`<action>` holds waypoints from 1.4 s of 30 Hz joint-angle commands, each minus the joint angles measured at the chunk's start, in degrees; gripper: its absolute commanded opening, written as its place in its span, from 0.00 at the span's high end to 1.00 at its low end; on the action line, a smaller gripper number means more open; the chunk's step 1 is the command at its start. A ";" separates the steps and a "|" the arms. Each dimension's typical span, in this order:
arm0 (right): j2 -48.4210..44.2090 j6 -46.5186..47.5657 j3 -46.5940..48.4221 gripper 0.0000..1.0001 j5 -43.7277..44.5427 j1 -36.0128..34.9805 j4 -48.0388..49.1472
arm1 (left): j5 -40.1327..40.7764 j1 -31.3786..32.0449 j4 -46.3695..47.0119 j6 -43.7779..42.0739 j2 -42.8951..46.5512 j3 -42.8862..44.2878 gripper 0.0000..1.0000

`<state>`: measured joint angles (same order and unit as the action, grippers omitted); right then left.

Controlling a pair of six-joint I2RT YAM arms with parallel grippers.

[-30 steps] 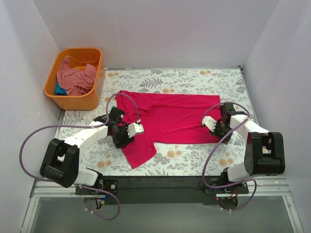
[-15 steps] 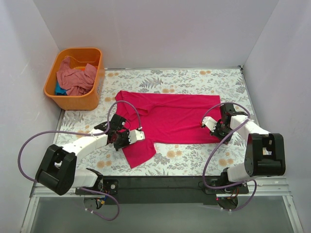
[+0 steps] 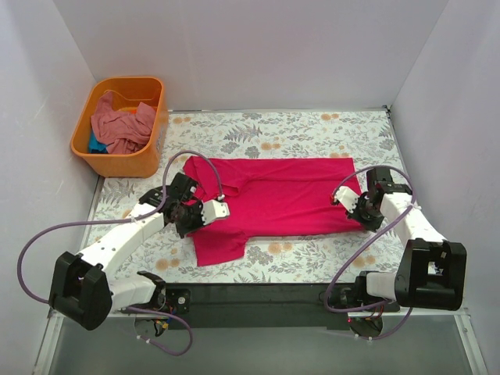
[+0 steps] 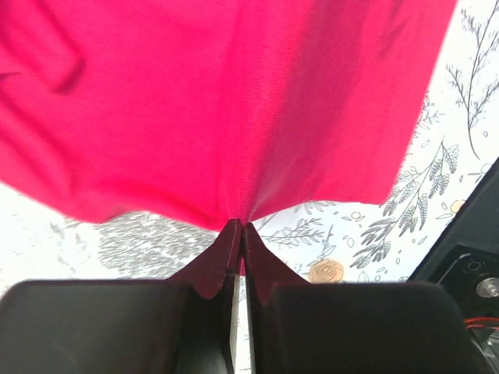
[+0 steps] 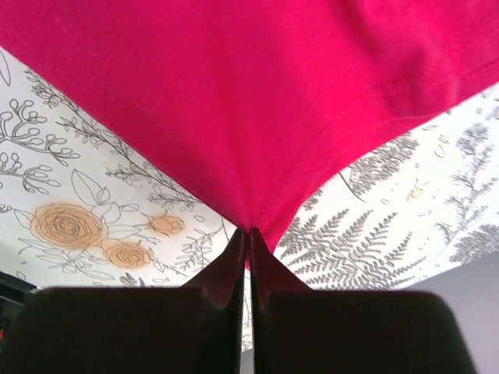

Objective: Fold and stack the t-shirts
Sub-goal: Fold the tshirt

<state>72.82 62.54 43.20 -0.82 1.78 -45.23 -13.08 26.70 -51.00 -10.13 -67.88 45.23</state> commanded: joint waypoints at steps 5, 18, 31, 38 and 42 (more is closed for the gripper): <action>4.34 4.25 11.02 0.99 -0.94 1.56 -4.51 | -0.63 -3.58 -3.14 -0.59 -3.66 11.35 1.00; 17.88 4.17 24.91 0.99 -1.20 1.56 -5.48 | -0.45 -8.15 -0.41 -5.33 -24.40 30.87 1.00; 28.25 3.46 33.17 0.99 -1.64 1.56 -5.22 | -0.10 -9.65 0.99 -9.47 -35.30 39.23 1.00; 32.73 2.67 36.69 0.99 -1.73 1.56 -5.04 | -0.02 -10.88 3.28 -9.91 -38.20 39.67 1.00; 35.37 1.79 38.53 0.99 -1.73 1.56 -4.86 | -0.01 -11.05 4.15 -10.26 -39.43 39.93 1.00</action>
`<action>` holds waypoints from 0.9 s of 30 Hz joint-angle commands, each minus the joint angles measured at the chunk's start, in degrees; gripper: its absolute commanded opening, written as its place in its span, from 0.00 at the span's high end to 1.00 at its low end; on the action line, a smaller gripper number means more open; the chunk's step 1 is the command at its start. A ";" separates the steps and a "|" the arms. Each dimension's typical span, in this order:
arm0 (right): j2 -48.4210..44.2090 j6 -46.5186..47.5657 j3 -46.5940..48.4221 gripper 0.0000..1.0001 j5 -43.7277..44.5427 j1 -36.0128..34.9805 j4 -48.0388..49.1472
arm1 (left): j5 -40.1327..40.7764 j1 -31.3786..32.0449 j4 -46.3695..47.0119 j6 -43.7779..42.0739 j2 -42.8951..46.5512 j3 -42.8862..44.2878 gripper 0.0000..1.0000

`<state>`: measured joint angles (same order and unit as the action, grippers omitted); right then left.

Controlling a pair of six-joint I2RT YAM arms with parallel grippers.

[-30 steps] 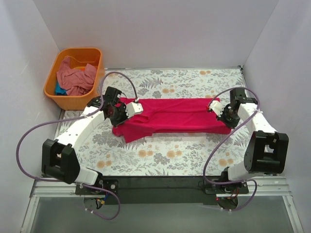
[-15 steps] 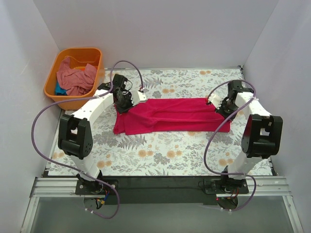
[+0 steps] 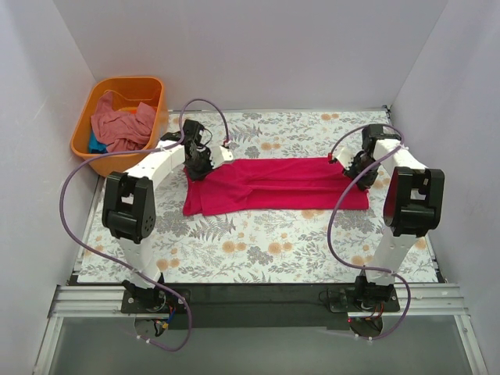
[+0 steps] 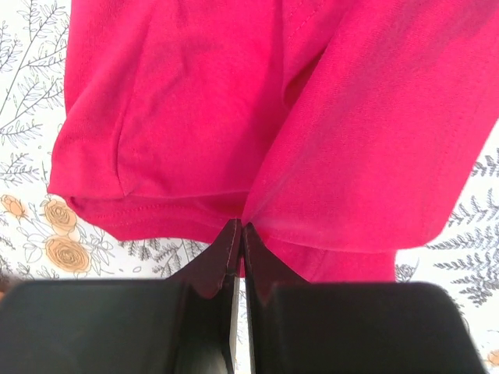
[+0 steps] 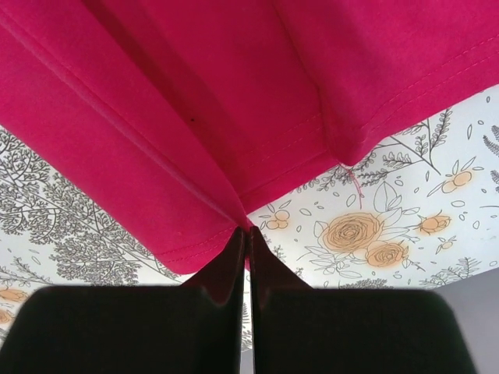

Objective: Fold and stack the t-shirts
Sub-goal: Fold the tshirt

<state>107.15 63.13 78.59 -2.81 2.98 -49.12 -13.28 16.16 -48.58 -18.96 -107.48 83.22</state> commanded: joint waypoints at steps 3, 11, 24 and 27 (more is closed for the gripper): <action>2.53 -0.90 4.90 0.91 0.52 0.18 -1.06 | 0.18 -0.61 2.52 -0.20 -1.14 3.00 0.95; -2.03 -7.66 4.65 0.54 -2.90 4.47 -3.43 | -12.89 -9.38 -9.69 12.80 1.39 9.16 0.64; -2.75 -21.03 -4.15 0.53 -11.95 8.53 -5.72 | -21.88 -15.37 0.14 28.63 18.45 -19.23 0.60; -0.55 -22.09 -3.79 0.53 -11.96 9.50 -4.93 | -22.05 -15.29 1.29 29.16 17.05 -19.24 0.60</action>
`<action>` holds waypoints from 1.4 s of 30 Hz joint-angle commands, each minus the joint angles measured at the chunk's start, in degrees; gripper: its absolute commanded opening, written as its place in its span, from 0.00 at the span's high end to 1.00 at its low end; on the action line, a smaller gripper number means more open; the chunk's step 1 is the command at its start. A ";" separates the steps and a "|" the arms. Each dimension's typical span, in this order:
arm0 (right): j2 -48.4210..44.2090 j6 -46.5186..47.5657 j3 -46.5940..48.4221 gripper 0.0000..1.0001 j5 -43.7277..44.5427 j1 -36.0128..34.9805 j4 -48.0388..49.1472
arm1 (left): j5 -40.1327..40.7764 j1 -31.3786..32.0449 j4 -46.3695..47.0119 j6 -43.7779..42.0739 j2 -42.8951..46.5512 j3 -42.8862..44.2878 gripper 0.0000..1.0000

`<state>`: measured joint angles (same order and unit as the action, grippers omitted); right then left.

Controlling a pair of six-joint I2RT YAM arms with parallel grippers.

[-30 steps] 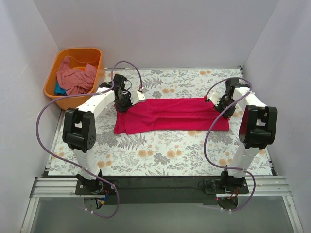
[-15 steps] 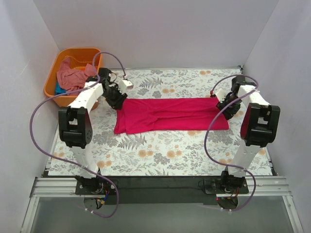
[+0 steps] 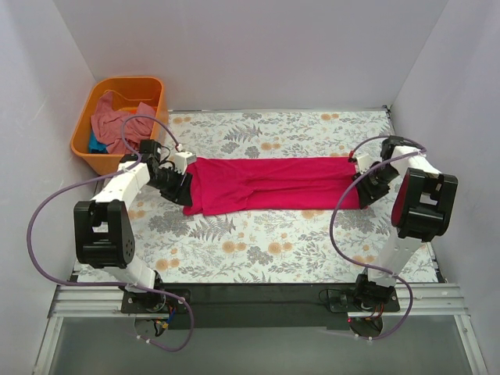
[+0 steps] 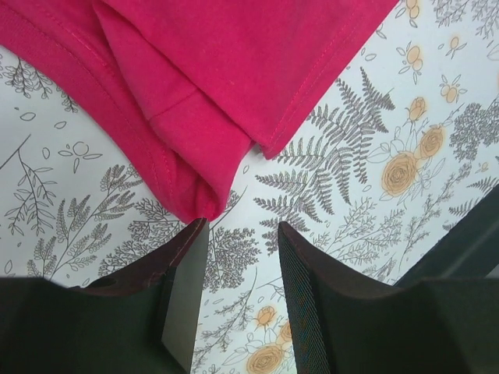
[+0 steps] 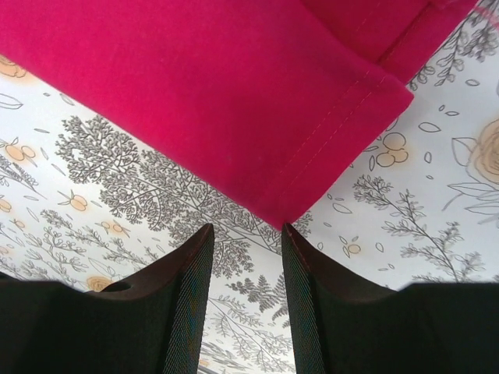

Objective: Fold and stack the t-shirts
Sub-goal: Fold the tshirt

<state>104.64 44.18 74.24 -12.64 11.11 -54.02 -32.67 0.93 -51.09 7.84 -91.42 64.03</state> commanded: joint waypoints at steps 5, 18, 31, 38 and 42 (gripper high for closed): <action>3.73 -3.49 0.56 0.53 -2.03 1.98 0.76 | -2.84 0.04 4.60 2.36 -2.27 0.04 0.60; 6.28 -3.49 0.03 0.54 0.95 1.98 2.60 | -0.65 1.44 7.14 2.36 -6.84 -2.24 0.65; 7.86 -2.88 0.03 0.54 5.70 1.98 5.42 | 3.48 1.44 0.75 0.95 -10.62 10.22 1.00; 7.86 -2.70 0.29 0.53 7.28 1.98 6.12 | 8.66 1.36 -1.20 0.25 -16.95 13.93 1.00; 7.51 -2.26 0.29 0.53 8.07 1.98 6.47 | 11.92 1.18 1.16 0.07 -18.18 9.98 1.00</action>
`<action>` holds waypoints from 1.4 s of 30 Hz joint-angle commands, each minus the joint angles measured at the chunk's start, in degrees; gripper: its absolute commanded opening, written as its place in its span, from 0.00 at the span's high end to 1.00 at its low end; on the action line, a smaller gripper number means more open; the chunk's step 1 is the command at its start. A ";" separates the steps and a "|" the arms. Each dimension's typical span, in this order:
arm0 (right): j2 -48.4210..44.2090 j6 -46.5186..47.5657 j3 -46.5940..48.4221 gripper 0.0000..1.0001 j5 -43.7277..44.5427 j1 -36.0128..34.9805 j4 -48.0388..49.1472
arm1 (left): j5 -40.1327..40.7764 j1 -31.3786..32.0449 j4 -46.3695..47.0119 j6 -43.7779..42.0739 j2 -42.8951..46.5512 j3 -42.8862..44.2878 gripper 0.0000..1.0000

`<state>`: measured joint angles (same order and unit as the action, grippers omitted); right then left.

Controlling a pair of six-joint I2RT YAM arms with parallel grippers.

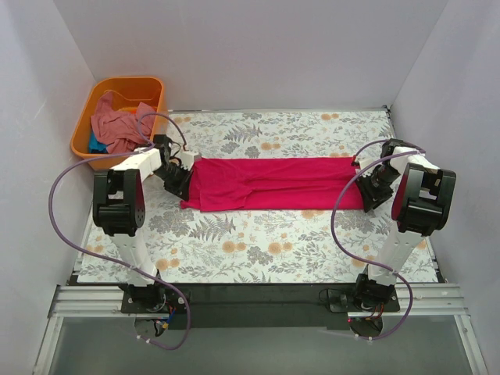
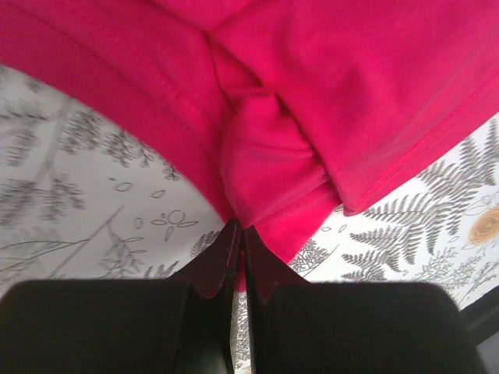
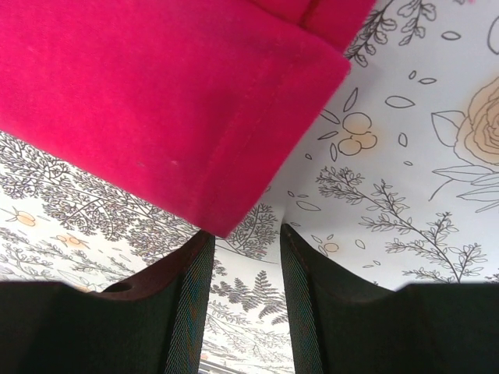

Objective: Fold and stack the t-shirts
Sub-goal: Fold the tshirt

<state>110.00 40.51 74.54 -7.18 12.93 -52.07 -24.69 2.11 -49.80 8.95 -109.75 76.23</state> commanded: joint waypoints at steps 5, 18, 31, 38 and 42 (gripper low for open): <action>1.80 1.76 -0.10 0.53 2.61 0.17 4.35 | 5.44 -0.18 3.57 -0.08 0.42 -4.94 1.00; -10.76 -0.16 9.39 0.47 -13.27 -1.41 -4.96 | -6.59 -1.14 -1.00 7.21 13.14 2.26 0.67; -16.92 -29.68 -1.85 0.52 -32.72 -27.39 20.41 | -17.86 0.70 9.36 24.70 22.13 -19.44 0.59; -11.04 -43.06 -4.41 0.48 -29.30 -41.39 35.72 | -11.62 0.88 16.49 29.54 19.59 -23.40 0.53; -6.73 -45.60 -2.91 0.47 -26.31 -45.97 38.18 | -10.47 0.97 18.77 30.07 16.25 -22.79 0.53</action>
<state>100.84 0.58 69.65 -35.29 -31.16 -19.99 -36.82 2.98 -35.16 37.30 -91.98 52.86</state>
